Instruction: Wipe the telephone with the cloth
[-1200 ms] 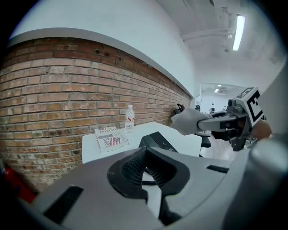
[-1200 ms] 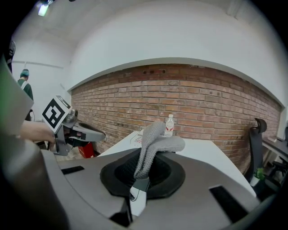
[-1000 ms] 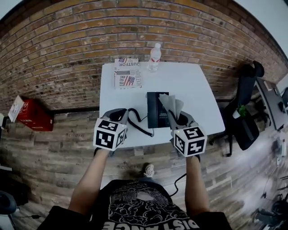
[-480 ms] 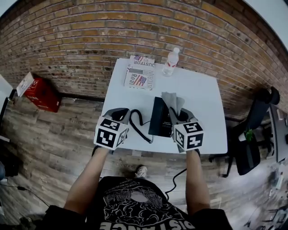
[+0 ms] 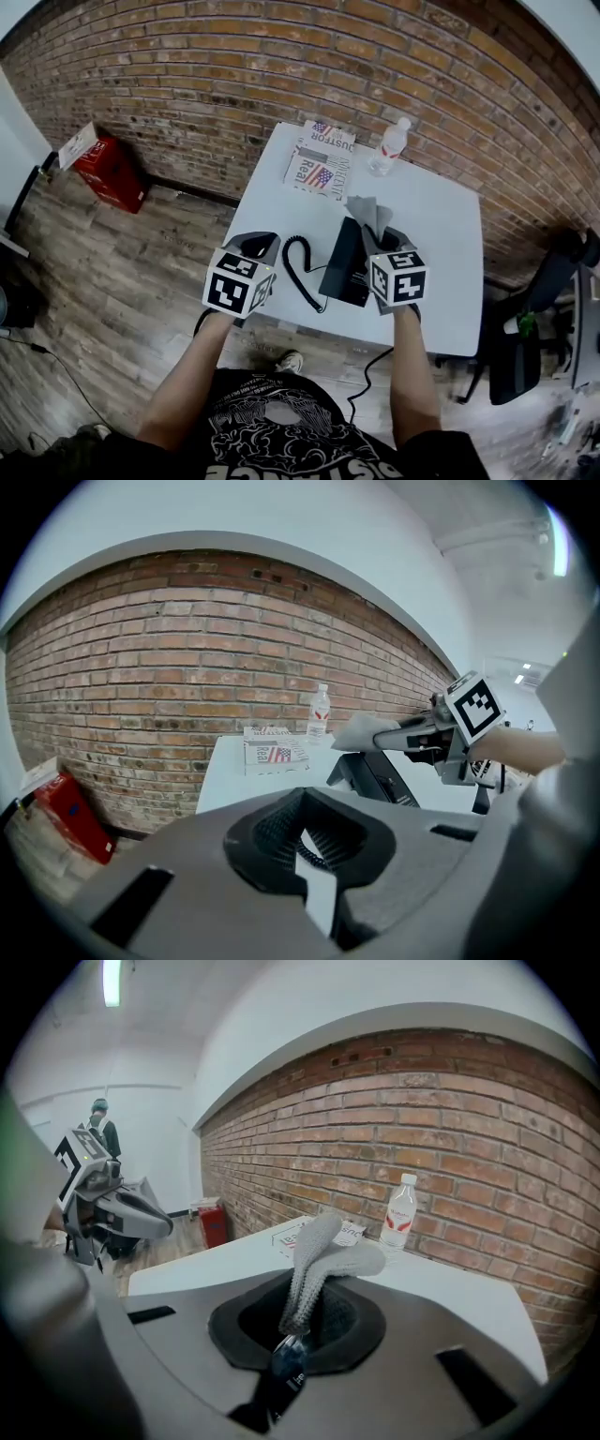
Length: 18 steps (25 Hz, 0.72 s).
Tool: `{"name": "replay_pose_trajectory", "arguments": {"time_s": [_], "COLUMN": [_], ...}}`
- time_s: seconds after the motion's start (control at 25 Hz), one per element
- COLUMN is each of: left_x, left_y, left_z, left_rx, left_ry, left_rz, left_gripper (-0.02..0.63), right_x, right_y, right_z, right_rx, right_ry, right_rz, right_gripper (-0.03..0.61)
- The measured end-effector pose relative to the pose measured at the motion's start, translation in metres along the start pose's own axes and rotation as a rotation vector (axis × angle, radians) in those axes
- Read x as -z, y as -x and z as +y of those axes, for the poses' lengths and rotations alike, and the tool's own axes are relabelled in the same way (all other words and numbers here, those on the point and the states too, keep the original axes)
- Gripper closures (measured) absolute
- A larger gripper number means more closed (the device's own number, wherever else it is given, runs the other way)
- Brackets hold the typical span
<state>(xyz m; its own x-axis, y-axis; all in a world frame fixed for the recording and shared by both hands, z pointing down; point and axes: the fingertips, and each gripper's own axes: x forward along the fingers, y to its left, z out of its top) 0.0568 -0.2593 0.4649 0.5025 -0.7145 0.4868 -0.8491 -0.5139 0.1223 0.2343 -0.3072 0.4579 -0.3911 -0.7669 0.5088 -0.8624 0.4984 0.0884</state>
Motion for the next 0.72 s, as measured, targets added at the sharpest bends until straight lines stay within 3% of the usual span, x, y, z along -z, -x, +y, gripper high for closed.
{"name": "replay_pose_trajectory", "arguments": {"time_s": [0.28,0.72], "left_x": [0.008,0.015], "left_y": [0.002,0.002], "left_z": [0.006,0.005], "left_rx": [-0.045,-0.023], "left_ry": [0.019,0.033], "left_rz": [0.012,0.026], "left_gripper": [0.607,0.607], "right_x": [0.013,0.029], "right_y": [-0.023,-0.032], "right_z": [0.010,0.022], "right_rx": [-0.054,-0.074], "right_ry": [0.013,-0.034], "right_rz": [0.041,0.070], "right_gripper": [0.566,0.568]}}
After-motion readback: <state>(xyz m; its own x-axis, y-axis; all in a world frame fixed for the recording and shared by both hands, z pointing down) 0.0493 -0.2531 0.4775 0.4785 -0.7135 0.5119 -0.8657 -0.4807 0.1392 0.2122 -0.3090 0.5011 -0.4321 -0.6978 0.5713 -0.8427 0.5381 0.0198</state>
